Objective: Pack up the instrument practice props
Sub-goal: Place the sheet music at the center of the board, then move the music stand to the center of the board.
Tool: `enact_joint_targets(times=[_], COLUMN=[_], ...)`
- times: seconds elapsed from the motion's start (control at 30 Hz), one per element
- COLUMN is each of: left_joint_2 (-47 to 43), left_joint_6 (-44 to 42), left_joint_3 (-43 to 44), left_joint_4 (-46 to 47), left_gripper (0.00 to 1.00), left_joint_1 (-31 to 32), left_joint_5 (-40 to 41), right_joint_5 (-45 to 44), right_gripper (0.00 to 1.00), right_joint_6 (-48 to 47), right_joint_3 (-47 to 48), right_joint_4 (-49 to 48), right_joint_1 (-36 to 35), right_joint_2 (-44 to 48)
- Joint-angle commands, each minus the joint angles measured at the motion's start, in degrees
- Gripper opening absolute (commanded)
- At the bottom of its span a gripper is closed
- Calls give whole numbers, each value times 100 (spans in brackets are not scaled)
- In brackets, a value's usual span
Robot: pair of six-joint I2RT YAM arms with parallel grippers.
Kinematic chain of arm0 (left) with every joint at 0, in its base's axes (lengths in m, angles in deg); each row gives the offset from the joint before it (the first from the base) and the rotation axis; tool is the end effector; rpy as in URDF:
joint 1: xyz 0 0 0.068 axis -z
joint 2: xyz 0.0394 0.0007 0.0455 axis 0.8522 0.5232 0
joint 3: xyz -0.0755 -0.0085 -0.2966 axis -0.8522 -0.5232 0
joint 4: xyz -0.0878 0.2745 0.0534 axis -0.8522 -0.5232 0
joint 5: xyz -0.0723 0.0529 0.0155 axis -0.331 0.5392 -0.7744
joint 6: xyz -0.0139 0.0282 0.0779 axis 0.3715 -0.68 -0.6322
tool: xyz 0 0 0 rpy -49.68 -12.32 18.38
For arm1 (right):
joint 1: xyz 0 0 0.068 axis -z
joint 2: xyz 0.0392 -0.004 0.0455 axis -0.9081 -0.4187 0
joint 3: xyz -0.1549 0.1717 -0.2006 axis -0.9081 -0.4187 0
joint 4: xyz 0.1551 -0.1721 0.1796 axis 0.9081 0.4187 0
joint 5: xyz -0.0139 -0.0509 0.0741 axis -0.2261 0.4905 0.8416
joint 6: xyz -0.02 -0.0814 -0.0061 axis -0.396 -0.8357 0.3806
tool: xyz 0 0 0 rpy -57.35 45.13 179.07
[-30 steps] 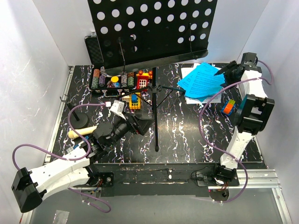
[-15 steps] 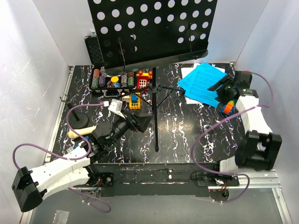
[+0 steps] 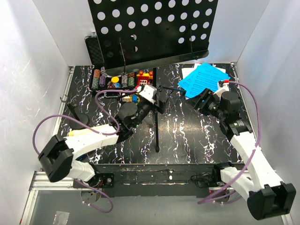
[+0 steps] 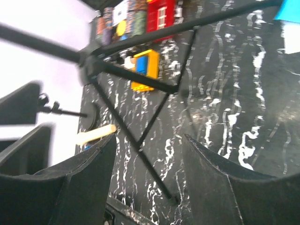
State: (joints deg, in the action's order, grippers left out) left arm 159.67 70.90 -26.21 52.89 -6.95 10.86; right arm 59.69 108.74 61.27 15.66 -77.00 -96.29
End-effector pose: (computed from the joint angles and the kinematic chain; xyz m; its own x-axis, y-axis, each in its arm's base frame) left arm 0.2400 -0.2749 0.3406 0.0979 -0.0882 -0.9913 0.6203 0.7843 -0.0085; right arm 0.2579 0.0725 0.3302 -0.5169 0.5830 -0.6268 -0.0968 0.6877 0.7195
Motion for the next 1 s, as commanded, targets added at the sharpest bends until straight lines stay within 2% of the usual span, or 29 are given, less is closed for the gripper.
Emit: enact_joint_targets(times=[0.0,0.13,0.43,0.57,0.7,0.97], left_joint_2=[541,963,1368,1500,1614,1948], left_joint_6=[-997,-1076,-1147,-1287,-1340,-1173], left_joint_3=[620,753,894,1227,1386,1772], left_joint_4=[506,1005,1780,1500,1543,1359], left_gripper=[77,56,43,30,29,28], left_joint_1=[-70,-88,-88,-88,-106,-325], left_joint_5=[324,920,1221,1387,1660,1616], right_joint_5=[-53,175,220,281,439,466], right_gripper=[66,65,65,65,65,65], right_joint_6=[-211,-44,-61,53,106,106], right_joint_3=[-163,-322,-444,-577,-463,-392], right_joint_4=[-277,-207,285,233,267,268], right_joint_1=[-389,-635,-1049,-1058,-1058,-1093], right_joint_2=[499,649,1080,1133,1080,1027])
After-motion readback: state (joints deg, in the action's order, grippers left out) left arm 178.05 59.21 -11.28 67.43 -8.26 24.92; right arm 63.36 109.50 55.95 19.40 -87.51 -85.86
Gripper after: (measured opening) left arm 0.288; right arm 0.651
